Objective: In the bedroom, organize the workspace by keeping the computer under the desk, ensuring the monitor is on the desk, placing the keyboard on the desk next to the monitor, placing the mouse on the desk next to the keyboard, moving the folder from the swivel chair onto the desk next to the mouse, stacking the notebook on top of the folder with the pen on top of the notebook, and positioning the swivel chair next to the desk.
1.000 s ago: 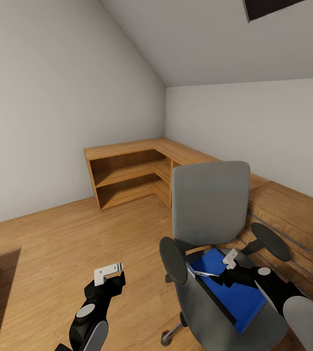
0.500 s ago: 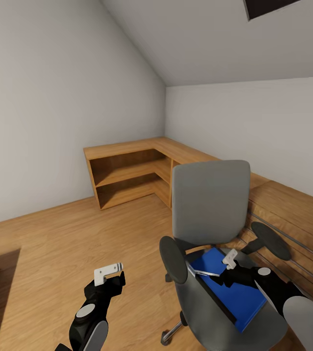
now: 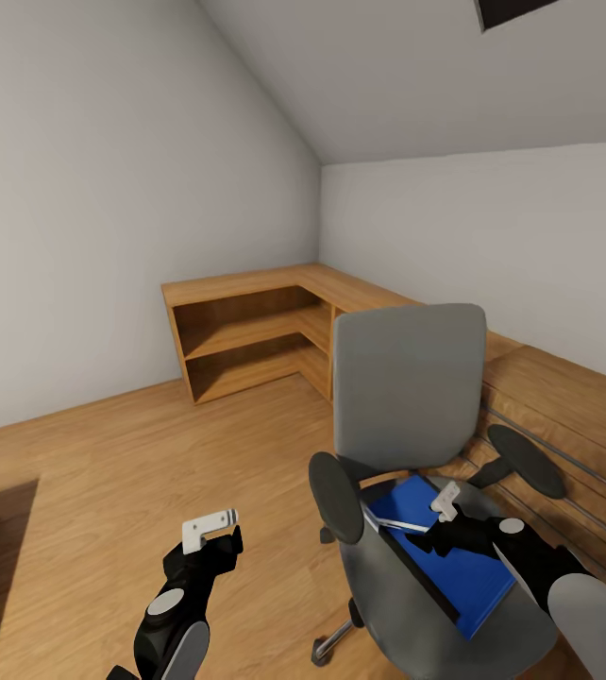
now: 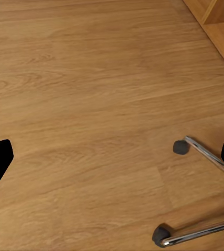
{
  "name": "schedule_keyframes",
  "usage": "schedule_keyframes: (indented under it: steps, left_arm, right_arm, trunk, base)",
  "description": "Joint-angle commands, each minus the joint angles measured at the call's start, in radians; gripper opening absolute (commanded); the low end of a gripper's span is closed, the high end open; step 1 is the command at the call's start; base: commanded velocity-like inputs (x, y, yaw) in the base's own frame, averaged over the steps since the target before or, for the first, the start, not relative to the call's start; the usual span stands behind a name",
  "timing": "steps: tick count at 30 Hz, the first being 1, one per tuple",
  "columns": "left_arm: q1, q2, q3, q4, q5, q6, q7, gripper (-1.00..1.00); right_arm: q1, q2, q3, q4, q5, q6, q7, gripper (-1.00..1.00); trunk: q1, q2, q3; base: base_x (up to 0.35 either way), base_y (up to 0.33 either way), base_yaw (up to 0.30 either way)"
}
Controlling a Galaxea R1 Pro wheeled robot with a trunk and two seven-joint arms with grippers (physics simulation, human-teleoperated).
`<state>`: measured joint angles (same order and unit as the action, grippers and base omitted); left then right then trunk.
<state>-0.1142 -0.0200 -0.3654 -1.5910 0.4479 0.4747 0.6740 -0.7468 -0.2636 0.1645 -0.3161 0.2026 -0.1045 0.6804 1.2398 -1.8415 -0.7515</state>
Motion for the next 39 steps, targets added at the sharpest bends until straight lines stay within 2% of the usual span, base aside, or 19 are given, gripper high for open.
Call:
schedule_keyframes:
  steps: [1,18,24,39]
  left_arm:
    - [-0.001,0.000,-0.001,-0.001,0.008,0.002,0.008,1.00]
    - [-0.001,0.001,-0.001,-0.001,0.008,0.002,0.008,1.00]
    - [-0.001,0.001,-0.001,-0.001,0.008,0.002,0.009,1.00]
    - [-0.001,0.002,-0.001,-0.001,0.009,0.002,0.007,1.00]
  right_arm:
    - [-0.001,0.000,0.000,0.000,0.011,-0.009,0.001,1.00]
    - [-0.001,0.000,0.000,0.000,0.011,-0.009,0.001,1.00]
    - [-0.001,0.000,0.000,0.000,0.011,-0.009,0.001,1.00]
    - [0.000,0.000,0.000,0.000,0.011,-0.009,0.001,1.00]
  trunk:
    - [0.000,0.000,-0.001]
    - [0.000,0.000,-0.001]
    - [0.023,-0.042,-0.020]
    - [0.023,-0.042,-0.020]
  base:
    - [0.000,0.000,0.000]
    - [0.000,0.000,0.000]
    - [0.000,0.000,0.000]
    - [0.000,0.000,0.000]
